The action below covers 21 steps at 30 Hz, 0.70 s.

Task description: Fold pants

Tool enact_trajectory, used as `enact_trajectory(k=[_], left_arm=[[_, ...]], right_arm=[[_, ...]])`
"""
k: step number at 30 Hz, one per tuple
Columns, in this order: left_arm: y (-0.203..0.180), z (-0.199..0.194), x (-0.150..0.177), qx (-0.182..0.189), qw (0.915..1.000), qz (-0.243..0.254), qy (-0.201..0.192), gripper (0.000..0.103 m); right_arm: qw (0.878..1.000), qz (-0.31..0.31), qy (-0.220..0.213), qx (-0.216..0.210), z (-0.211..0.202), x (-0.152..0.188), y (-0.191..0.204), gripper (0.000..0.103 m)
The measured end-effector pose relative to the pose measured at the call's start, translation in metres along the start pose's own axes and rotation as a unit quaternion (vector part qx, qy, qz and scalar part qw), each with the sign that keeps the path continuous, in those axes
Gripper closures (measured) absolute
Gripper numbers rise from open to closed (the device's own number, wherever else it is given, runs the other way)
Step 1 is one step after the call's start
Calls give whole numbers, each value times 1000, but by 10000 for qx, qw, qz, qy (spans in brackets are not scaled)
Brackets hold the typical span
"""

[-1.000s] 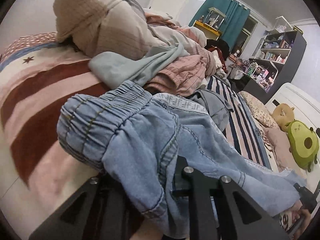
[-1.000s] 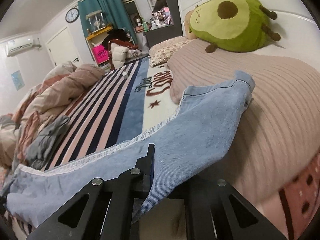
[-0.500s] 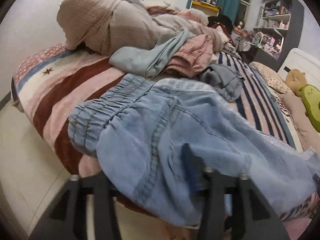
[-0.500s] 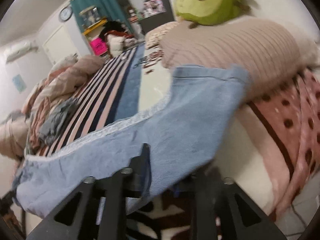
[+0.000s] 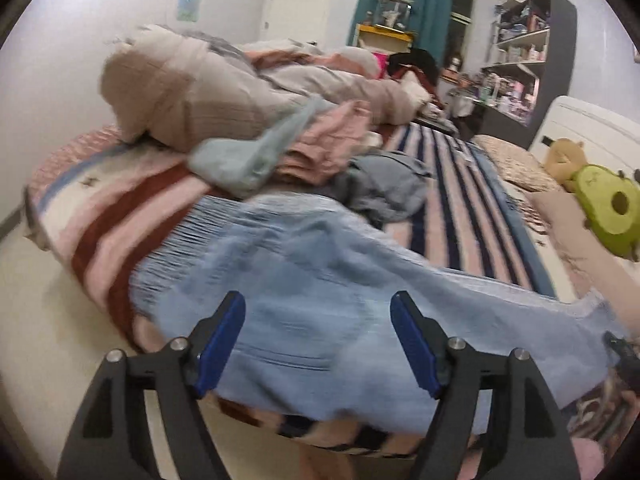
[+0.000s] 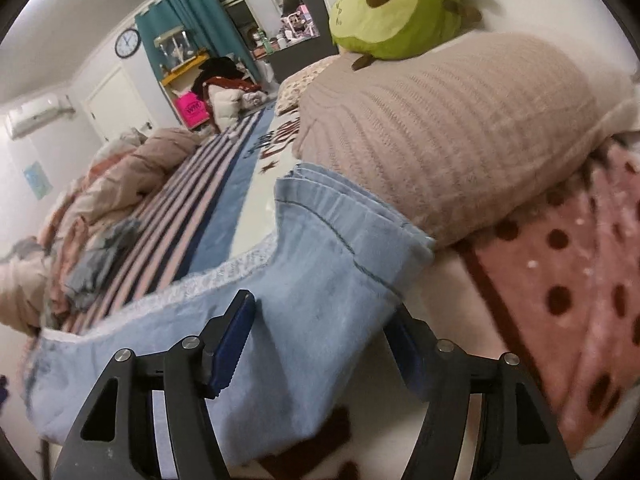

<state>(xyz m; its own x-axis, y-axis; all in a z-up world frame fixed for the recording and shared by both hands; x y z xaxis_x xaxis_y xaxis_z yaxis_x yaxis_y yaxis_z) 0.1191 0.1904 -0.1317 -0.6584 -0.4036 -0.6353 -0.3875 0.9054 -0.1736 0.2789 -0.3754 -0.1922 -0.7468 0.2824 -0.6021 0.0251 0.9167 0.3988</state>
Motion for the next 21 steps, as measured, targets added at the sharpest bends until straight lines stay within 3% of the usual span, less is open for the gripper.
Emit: enact_trajectory(k=[2, 4, 12, 21], left_arm=[[-17, 10, 1, 341, 9993, -35, 142, 31], [-32, 15, 1, 419, 9989, 57, 182, 31], [-66, 22, -2, 712, 9966, 360, 185, 31], [-27, 14, 0, 1087, 9938, 184, 107, 27]], right_arm=[[9999, -95, 25, -127, 3, -2, 7, 87], [9995, -308, -6, -118, 1, -2, 16, 95], [9945, -765, -296, -650, -24, -13, 69, 97], [9793, -1690, -402, -1037, -31, -12, 193, 98]])
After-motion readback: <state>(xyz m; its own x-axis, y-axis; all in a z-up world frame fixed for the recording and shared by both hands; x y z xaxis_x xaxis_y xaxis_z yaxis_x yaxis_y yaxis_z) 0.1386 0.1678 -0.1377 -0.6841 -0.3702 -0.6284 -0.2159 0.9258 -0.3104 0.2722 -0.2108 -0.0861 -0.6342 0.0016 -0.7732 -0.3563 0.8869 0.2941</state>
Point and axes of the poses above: each gripper's, at about its wrist camera, not at the fingertips, and z roughly the way its jaws point, y to its left, x to its underside, the point moved 7 cm from there along z, roughly the way its jaws point, and after that the axes turned 10 degrees about y, right-handed, at the moved point
